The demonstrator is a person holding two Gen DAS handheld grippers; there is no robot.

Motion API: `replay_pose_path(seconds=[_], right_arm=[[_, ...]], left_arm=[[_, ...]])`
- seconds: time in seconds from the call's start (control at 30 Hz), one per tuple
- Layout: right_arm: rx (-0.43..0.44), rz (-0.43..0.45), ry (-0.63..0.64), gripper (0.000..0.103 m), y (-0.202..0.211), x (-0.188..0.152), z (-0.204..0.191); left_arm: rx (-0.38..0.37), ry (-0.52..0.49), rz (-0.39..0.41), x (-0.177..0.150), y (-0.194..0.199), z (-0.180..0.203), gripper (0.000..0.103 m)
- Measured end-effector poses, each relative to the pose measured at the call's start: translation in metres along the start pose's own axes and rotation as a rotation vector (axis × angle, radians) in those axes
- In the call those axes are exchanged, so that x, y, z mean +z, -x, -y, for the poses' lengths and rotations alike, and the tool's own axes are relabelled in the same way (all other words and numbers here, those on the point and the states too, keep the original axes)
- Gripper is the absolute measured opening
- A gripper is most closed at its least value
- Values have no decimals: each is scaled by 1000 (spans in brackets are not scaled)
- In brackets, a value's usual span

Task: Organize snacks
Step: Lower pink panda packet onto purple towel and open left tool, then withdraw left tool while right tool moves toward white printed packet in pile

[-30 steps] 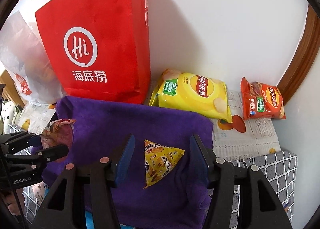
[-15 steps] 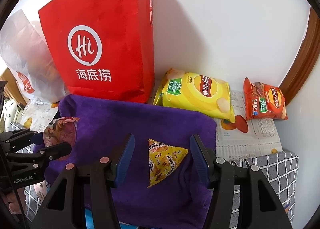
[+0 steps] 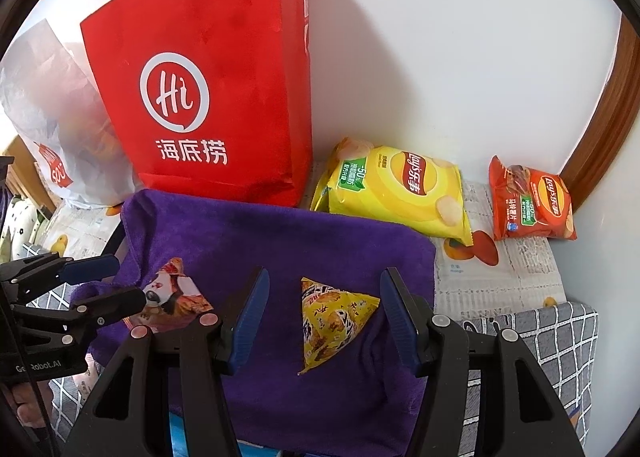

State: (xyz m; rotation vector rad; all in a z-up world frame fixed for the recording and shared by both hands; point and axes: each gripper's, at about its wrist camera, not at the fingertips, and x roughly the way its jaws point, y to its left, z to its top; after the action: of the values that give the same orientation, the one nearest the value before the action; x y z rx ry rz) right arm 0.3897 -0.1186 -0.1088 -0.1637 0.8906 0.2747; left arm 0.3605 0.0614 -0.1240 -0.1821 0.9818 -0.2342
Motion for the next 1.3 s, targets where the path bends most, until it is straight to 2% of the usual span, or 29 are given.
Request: replay_pose_path(seconds=[0.27,0.53,0.7,0.77,0.9,1.2,1.3], right_arm=[[-3,12,-18,58,3,0,-1],[-1,58,-27,58,14,-1,-6],[45,103,-66,58,29,-5,-5],[28,107,-62,58,33,-9,-5],[-20,75,-64,58,37,-23,2],[-19,-13,-223,58,51,-72,41],[-47,-58,-245,58,52,-90,48]], left_arm=[[3,-5,25,2,8,1,60],[15,-17,53,0,24,4,61],[27,-25,77,2,36,9,63],[23,-27,86,3,41,10,63],[16,-31,94,4,49,13,64],[8,-67,102,3,63,30,68],[2,-69,107,2,69,32,68]])
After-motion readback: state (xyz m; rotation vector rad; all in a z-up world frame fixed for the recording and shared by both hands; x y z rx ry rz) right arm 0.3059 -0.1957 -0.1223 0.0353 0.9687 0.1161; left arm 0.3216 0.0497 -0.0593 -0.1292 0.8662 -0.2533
